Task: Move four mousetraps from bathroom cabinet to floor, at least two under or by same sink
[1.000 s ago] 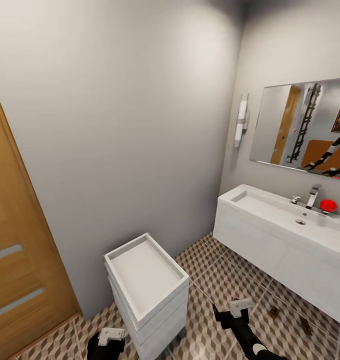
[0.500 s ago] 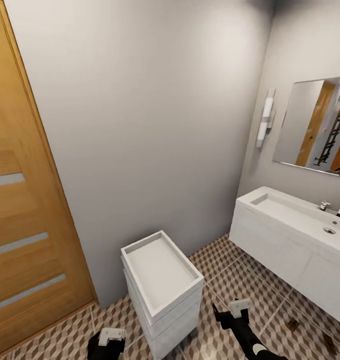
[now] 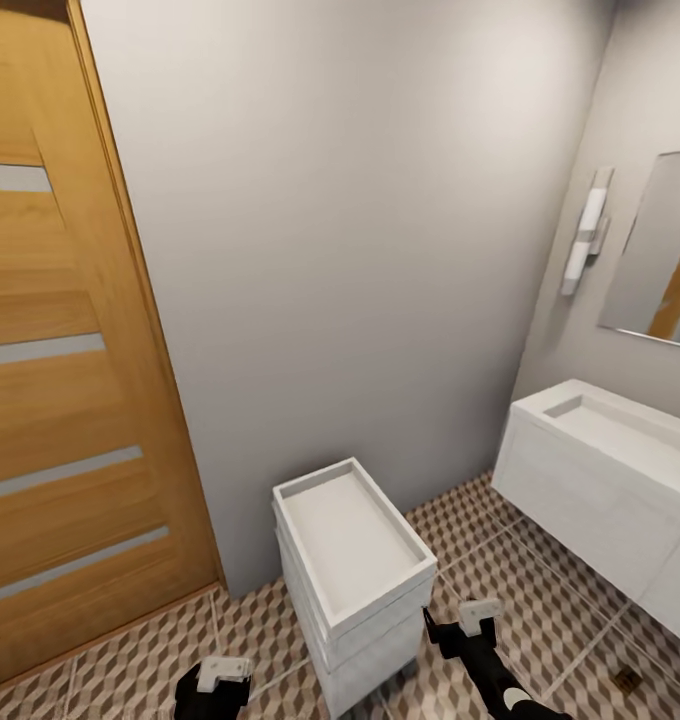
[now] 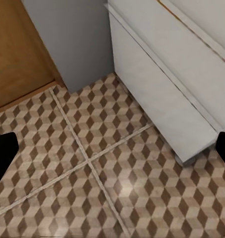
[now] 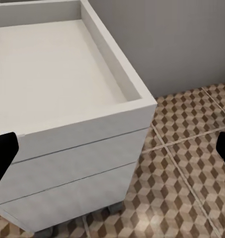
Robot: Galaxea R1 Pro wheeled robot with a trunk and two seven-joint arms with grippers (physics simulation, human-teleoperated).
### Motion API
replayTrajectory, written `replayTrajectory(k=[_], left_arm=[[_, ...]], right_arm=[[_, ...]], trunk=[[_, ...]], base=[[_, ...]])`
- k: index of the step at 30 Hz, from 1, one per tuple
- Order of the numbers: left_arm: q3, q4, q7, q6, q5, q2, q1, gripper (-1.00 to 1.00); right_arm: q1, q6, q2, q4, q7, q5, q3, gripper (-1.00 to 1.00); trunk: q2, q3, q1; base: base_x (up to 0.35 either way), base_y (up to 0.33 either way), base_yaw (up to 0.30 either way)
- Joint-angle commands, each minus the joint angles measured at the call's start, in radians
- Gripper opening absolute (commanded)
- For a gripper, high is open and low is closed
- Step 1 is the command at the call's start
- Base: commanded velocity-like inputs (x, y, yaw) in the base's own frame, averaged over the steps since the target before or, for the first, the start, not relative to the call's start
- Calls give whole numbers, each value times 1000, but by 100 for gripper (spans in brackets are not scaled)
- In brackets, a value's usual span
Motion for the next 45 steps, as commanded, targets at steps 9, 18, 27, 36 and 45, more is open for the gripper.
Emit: replayTrajectory(k=[9,18,27,36,45], left_arm=[[-8,4,4,-6,5,-1,-2,100],[-8,4,5,-6,5,-1,-2,100],[-8,4,6,-6,5,-1,-1,100],[-9,4,6,-6,5,-1,-1,100],[-9,4,6,-6,5,-1,-1,100]], right_arm=[[-1,-3,0,0,0,2,3,100],[-1,-3,0,0,0,2,3,100],[-1,-3,0,1,0,2,3,100],[-1,-3,1,1,0,2,3,100],[-1,-3,1,1,0,2,3,100]], trunk=[[-2,-9,1],[-2,-17,1],[-2,-24,1],[-2,-31,1],[-2,-38,1]], base=[[0,0,231],[0,0,231],[0,0,231],[0,0,231],[0,0,231]])
